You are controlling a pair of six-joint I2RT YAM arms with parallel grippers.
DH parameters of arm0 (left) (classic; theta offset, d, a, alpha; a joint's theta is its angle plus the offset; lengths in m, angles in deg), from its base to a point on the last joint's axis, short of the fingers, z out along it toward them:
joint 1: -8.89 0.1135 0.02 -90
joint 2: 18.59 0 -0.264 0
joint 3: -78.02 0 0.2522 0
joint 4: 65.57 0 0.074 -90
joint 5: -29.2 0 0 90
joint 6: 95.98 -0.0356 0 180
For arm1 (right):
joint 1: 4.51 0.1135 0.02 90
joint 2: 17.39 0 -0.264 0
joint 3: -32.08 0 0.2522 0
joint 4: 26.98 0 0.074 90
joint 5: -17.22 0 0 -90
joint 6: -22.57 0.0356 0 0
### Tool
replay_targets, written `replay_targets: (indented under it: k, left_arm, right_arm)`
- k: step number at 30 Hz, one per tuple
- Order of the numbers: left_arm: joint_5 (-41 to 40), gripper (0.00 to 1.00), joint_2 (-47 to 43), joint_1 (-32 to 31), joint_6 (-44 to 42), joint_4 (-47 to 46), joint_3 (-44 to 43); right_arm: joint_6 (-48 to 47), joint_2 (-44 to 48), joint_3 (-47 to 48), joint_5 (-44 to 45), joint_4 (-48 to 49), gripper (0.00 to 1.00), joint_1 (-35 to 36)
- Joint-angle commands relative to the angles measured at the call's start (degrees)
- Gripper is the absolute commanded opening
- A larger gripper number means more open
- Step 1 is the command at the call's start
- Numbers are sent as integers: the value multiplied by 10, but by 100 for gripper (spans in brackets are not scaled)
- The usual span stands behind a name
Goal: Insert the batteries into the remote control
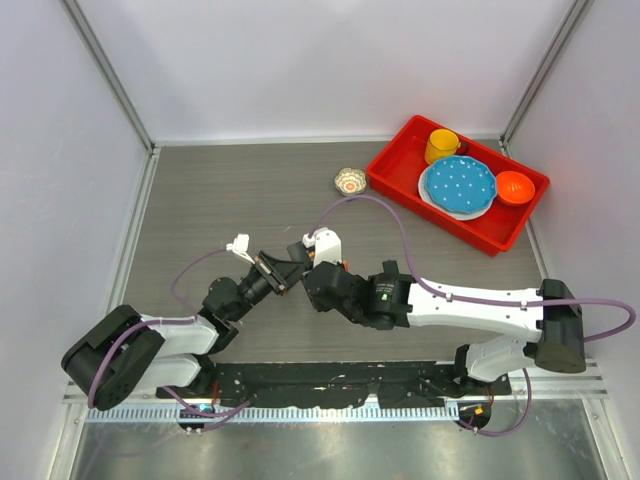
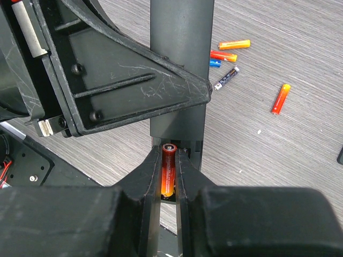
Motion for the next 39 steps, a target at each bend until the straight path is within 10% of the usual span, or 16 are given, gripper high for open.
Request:
replay_targets:
  k: [1, 39]
  left_arm:
    - [-9, 0, -17, -2, 6, -172, -20]
    - [-33, 0, -60, -2, -3, -148, -21]
  right_arm:
    - [20, -15, 17, -24, -9, 1, 2]
    - [43, -49, 41, -28, -36, 14, -14]
